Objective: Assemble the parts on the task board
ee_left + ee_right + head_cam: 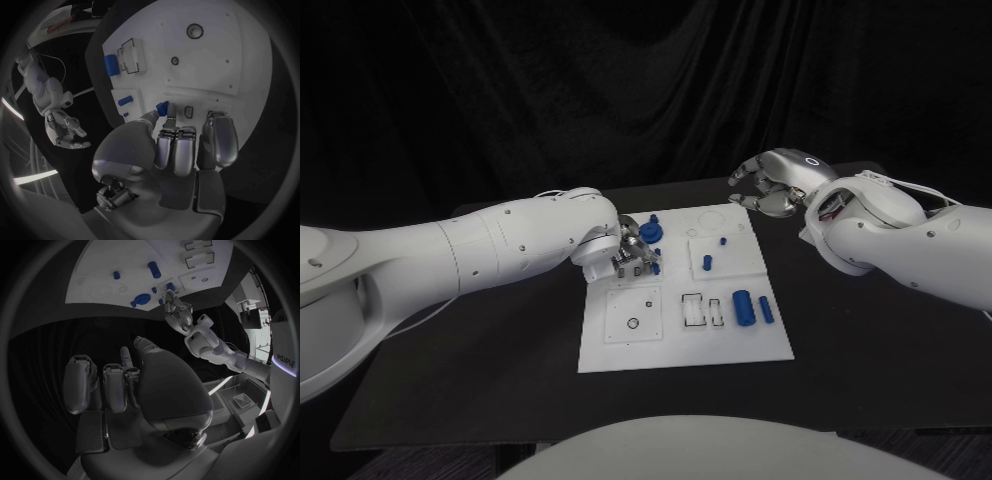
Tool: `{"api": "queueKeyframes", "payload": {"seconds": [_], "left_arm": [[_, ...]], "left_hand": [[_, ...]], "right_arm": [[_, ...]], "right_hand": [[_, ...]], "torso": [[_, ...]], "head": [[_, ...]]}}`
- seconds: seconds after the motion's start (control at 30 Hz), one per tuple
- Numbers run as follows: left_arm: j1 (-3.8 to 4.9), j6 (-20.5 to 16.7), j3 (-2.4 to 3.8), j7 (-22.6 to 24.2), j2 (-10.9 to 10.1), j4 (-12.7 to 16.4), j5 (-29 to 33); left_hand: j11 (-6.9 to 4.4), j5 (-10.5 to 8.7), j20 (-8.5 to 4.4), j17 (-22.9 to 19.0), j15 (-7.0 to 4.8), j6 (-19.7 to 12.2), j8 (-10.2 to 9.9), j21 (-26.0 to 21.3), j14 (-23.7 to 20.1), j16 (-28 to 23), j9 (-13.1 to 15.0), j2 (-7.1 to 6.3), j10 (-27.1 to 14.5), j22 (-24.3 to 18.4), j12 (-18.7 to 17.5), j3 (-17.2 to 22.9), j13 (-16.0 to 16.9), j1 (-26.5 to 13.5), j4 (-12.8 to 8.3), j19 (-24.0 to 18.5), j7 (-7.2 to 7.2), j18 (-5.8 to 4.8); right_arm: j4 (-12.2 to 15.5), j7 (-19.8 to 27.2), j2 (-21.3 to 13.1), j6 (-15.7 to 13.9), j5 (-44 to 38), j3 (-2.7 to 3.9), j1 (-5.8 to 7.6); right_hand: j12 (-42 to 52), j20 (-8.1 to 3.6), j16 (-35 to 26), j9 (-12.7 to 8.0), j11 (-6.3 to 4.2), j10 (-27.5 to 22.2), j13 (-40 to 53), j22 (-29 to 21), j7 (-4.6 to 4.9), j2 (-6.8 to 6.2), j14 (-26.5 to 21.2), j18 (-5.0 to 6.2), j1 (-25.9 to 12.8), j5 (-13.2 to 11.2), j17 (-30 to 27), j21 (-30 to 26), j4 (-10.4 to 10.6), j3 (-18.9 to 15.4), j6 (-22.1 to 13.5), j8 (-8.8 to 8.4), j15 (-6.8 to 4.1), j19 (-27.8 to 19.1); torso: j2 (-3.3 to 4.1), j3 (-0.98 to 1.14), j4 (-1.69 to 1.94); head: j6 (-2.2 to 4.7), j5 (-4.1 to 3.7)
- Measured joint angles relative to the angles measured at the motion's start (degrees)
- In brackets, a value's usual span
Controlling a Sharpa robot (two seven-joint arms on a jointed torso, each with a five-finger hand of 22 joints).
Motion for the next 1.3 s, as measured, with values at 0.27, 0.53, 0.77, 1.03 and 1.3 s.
{"api": "queueKeyframes", "payload": {"seconds": [0.27, 0.53, 0.77, 1.03, 1.3], "left_arm": [[-0.06, 0.07, 0.01, 0.49, -0.01, -0.14, 0.01], [-0.14, 0.09, 0.0, 1.0, -0.06, -0.08, 0.01], [-0.2, 0.15, 0.0, 1.17, -0.07, -0.07, 0.01], [-0.27, 0.32, 0.02, 1.02, -0.05, -0.24, 0.01], [-0.38, 0.39, -0.01, 0.91, -0.02, -0.29, 0.01]], "left_hand": [[0.0, 0.16, 0.0, 0.0, 0.0, 0.0, -0.45, -0.25, 0.0, 0.0, 0.27, -0.54, 0.0, 0.0, 0.0, 2.12, 0.0, -0.54, -0.75, 0.0, 0.0, 0.0], [0.0, 0.42, 0.21, 0.0, -0.01, 0.0, -0.67, -0.47, 0.0, 0.0, 0.61, -1.22, 0.0, 0.0, 0.0, 4.27, 0.0, -1.22, -1.68, -0.21, 0.0, 0.0], [0.0, 0.66, 0.21, 0.0, -0.01, 0.0, -0.89, -0.47, 0.01, 0.0, 0.79, -1.7, 0.0, 0.0, 0.0, 5.4, 0.0, -1.7, -2.16, -0.21, 0.0, 0.0], [0.0, -1.74, 0.21, 0.0, -0.01, 0.0, -1.63, -0.79, 0.01, 0.0, 1.19, -3.1, 0.0, 0.0, 0.0, 7.21, 0.0, -4.36, -2.21, -0.21, 0.0, 0.0], [0.4, -4.34, 0.41, 0.0, 0.4, -0.31, -2.0, -0.81, 0.04, 0.0, 1.55, -3.79, 0.0, 0.0, 0.0, 6.52, 0.0, -7.53, -0.63, -0.41, 0.31, 0.0]], "right_arm": [[-0.02, -0.3, 0.05, 0.43, 0.0, 0.0, -0.11], [-0.12, -0.63, 0.09, 0.89, 0.0, 0.0, -0.27], [-0.17, -0.86, 0.12, 1.26, 0.0, 0.0, -0.41], [-0.17, -1.11, 0.13, 1.67, 0.0, 0.0, -0.45], [-0.12, -1.31, 0.09, 1.98, 0.0, 0.0, -0.45]], "right_hand": [[0.0, 0.0, 0.0, -0.06, 0.0, 0.0, 0.0, 0.0, 0.0, -0.02, 0.0, 0.0, 0.02, 0.0, 0.0, 0.0, -0.17, 0.17, 0.0, 0.0, 0.0, 0.0], [0.0, 0.0, -0.22, -0.11, 0.0, 0.0, 0.04, 0.0, 0.0, -0.08, 0.0, 0.0, 0.54, 0.0, 0.0, -0.32, -0.32, 0.33, 0.0, 0.0, 0.0, 0.0], [0.0, 0.0, -0.29, -0.18, 0.0, 0.0, 0.04, 0.0, 0.2, -0.08, 0.0, 0.0, 0.54, 0.0, 0.0, -0.32, -0.32, 0.32, 0.2, 0.0, -0.01, 0.0], [0.0, 0.0, -0.29, -0.18, 0.0, 0.0, 0.03, 0.0, 0.2, -0.08, 0.0, 0.0, 0.54, 0.0, 0.0, -0.32, -0.32, 0.32, 0.2, 0.0, -0.01, 0.0], [0.0, 0.0, -0.29, -0.21, 0.0, 0.0, 0.03, -0.01, 0.2, -0.08, 0.0, 0.0, 0.54, 0.0, 0.0, -0.32, -0.48, 0.48, 0.2, 0.0, -0.01, 0.0]], "torso": [[-0.01, 0.02, 0.01], [-0.02, 0.04, 0.02], [-0.02, 0.05, 0.05], [-0.01, 0.06, 0.05], [0.03, 0.03, 0.05]], "head": [[0.0, 0.05], [0.0, 0.18], [0.0, 0.27], [0.0, 0.45], [0.0, 0.53]]}}
